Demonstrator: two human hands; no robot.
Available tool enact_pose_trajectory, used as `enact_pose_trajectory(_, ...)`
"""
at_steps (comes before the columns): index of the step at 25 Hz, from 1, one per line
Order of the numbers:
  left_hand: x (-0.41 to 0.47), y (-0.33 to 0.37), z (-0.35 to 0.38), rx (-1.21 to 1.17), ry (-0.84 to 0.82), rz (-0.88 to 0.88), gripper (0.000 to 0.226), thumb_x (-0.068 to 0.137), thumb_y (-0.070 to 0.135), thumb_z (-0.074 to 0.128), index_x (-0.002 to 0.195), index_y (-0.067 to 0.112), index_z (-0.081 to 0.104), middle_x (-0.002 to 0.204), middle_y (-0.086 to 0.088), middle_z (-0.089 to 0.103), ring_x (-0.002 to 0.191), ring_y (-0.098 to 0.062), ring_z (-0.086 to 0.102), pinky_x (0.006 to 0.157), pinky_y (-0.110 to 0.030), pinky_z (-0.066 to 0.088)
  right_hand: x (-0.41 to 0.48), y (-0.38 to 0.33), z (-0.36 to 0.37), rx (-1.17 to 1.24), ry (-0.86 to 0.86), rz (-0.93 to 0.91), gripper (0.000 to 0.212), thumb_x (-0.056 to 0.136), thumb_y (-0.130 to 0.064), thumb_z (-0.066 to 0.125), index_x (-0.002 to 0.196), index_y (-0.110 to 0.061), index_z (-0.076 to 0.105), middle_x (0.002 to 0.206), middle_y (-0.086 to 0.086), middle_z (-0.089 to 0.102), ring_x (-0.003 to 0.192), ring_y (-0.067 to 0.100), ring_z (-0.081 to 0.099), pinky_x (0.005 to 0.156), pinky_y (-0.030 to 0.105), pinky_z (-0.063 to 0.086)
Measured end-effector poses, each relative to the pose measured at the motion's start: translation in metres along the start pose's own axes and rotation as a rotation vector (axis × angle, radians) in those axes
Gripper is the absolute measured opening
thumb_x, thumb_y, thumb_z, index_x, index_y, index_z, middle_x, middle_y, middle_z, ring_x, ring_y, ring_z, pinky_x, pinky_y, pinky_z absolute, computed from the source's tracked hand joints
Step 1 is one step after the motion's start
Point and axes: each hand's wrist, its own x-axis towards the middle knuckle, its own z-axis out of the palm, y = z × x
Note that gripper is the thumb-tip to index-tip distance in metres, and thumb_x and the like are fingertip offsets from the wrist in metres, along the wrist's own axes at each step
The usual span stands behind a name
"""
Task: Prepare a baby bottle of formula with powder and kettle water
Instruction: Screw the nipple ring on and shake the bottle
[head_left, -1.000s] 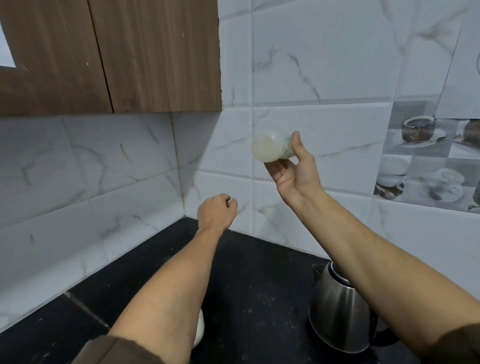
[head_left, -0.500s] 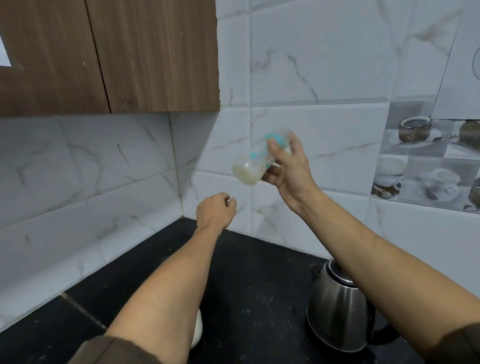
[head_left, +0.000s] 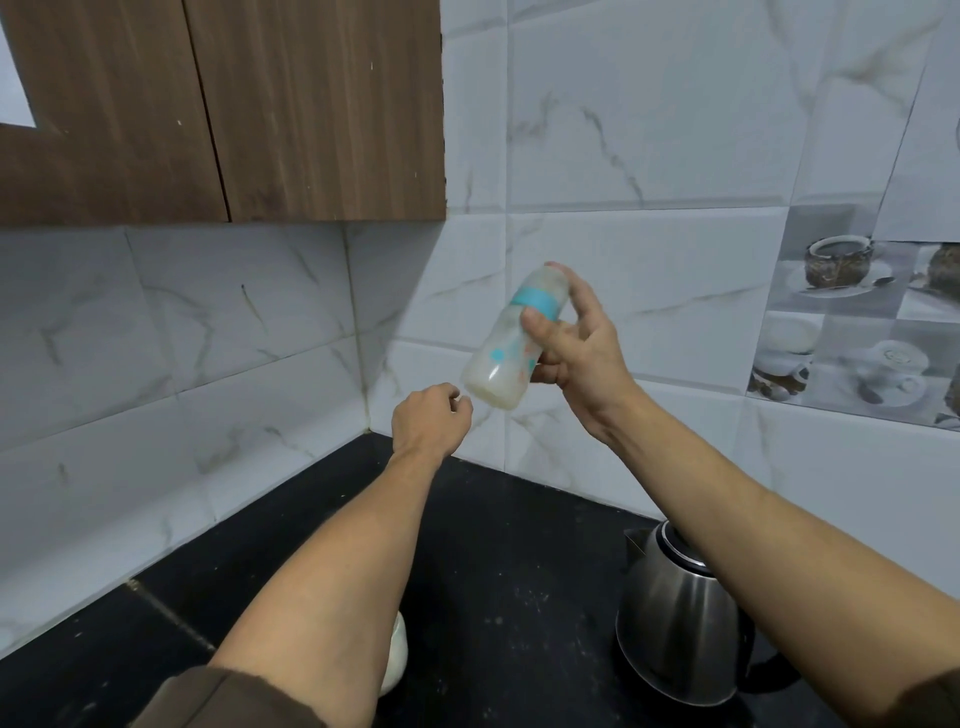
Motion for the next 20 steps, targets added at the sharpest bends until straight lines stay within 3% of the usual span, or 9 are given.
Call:
enact_pose_trajectory(2, 0.0, 0.002, -0.003, 0.008, 0.013, 0.002, 0.02, 0.101, 0.026, 0.053, 0.096, 0.012, 0.066, 0.09, -0.006, 0.071, 0.084, -0.029, 0.062, 0.074, -0.033, 0.05, -0.004, 0.003, 0.0, -0.01, -0.053, -0.019, 0.074, 0.083, -0.024, 0.08, 0.148, -0.028, 0.046, 0.101, 0.006, 0.074, 0.086, 0.026, 0.074, 0.063, 0.034, 0.06)
enact_pose_trajectory(5, 0.002, -0.003, 0.0, -0.024, 0.028, 0.001, 0.032, 0.103, 0.031, 0.049, 0.114, 0.015, 0.074, 0.103, -0.002, 0.077, 0.095, -0.028, 0.068, 0.079, -0.033, 0.05, 0.012, -0.001, -0.002, 0.291, 0.318, 0.004, 0.07, 0.09, -0.026, 0.08, 0.15, -0.026, 0.043, 0.122, 0.007, 0.068, 0.094, 0.031, 0.076, 0.072, 0.04, 0.063)
enact_pose_trajectory(6, 0.001, -0.004, 0.0, -0.021, 0.03, -0.005, 0.033, 0.103, 0.032, 0.049, 0.117, 0.015, 0.074, 0.105, -0.001, 0.078, 0.097, -0.027, 0.068, 0.08, -0.033, 0.05, 0.016, -0.002, -0.003, 0.336, 0.356, 0.001, 0.069, 0.092, -0.026, 0.079, 0.151, -0.026, 0.042, 0.123, 0.007, 0.066, 0.094, 0.031, 0.076, 0.073, 0.039, 0.063)
enact_pose_trajectory(8, 0.002, -0.005, 0.0, 0.001, 0.015, -0.008, 0.033, 0.103, 0.031, 0.05, 0.119, 0.014, 0.073, 0.102, -0.001, 0.076, 0.097, -0.028, 0.068, 0.082, -0.034, 0.051, 0.013, -0.005, 0.0, 0.237, 0.211, 0.006, 0.068, 0.093, -0.024, 0.077, 0.151, -0.026, 0.042, 0.113, 0.004, 0.071, 0.089, 0.028, 0.076, 0.07, 0.038, 0.062)
enact_pose_trajectory(11, 0.002, -0.001, 0.001, -0.02, -0.003, -0.049, 0.019, 0.099, 0.025, 0.058, 0.099, 0.009, 0.068, 0.077, -0.002, 0.061, 0.088, -0.032, 0.064, 0.08, -0.038, 0.055, -0.004, -0.005, 0.008, -0.057, -0.144, -0.01, 0.07, 0.085, -0.023, 0.078, 0.147, -0.028, 0.046, 0.095, 0.004, 0.073, 0.079, 0.021, 0.073, 0.06, 0.03, 0.058)
enact_pose_trajectory(12, 0.001, 0.0, 0.0, -0.02, -0.001, -0.048, 0.019, 0.099, 0.025, 0.058, 0.099, 0.009, 0.068, 0.078, -0.002, 0.061, 0.089, -0.033, 0.064, 0.08, -0.038, 0.055, -0.004, -0.004, 0.008, -0.04, -0.137, -0.026, 0.071, 0.084, -0.023, 0.079, 0.146, -0.027, 0.047, 0.097, 0.006, 0.073, 0.08, 0.021, 0.073, 0.059, 0.03, 0.058)
enact_pose_trajectory(16, 0.002, -0.007, 0.003, -0.003, 0.02, 0.004, 0.036, 0.102, 0.03, 0.05, 0.126, 0.015, 0.072, 0.111, 0.0, 0.077, 0.102, -0.026, 0.068, 0.085, -0.034, 0.052, 0.021, -0.003, 0.005, 0.381, 0.305, 0.008, 0.064, 0.094, -0.029, 0.077, 0.148, -0.017, 0.045, 0.123, 0.012, 0.066, 0.087, 0.026, 0.078, 0.074, 0.04, 0.063)
enact_pose_trajectory(18, 0.004, -0.008, 0.002, 0.011, 0.021, 0.002, 0.036, 0.102, 0.031, 0.05, 0.127, 0.015, 0.071, 0.112, 0.0, 0.077, 0.103, -0.026, 0.068, 0.085, -0.034, 0.052, 0.022, -0.003, 0.004, 0.337, 0.228, 0.03, 0.063, 0.094, -0.03, 0.076, 0.148, -0.018, 0.045, 0.122, 0.011, 0.066, 0.086, 0.026, 0.077, 0.074, 0.041, 0.062)
enact_pose_trajectory(20, 0.006, -0.008, 0.004, 0.013, 0.02, -0.005, 0.035, 0.102, 0.031, 0.052, 0.124, 0.012, 0.072, 0.106, -0.003, 0.076, 0.098, -0.028, 0.067, 0.083, -0.035, 0.052, 0.009, -0.003, 0.008, 0.105, 0.007, 0.023, 0.063, 0.093, -0.026, 0.076, 0.148, -0.023, 0.046, 0.11, 0.008, 0.069, 0.084, 0.025, 0.075, 0.068, 0.038, 0.061)
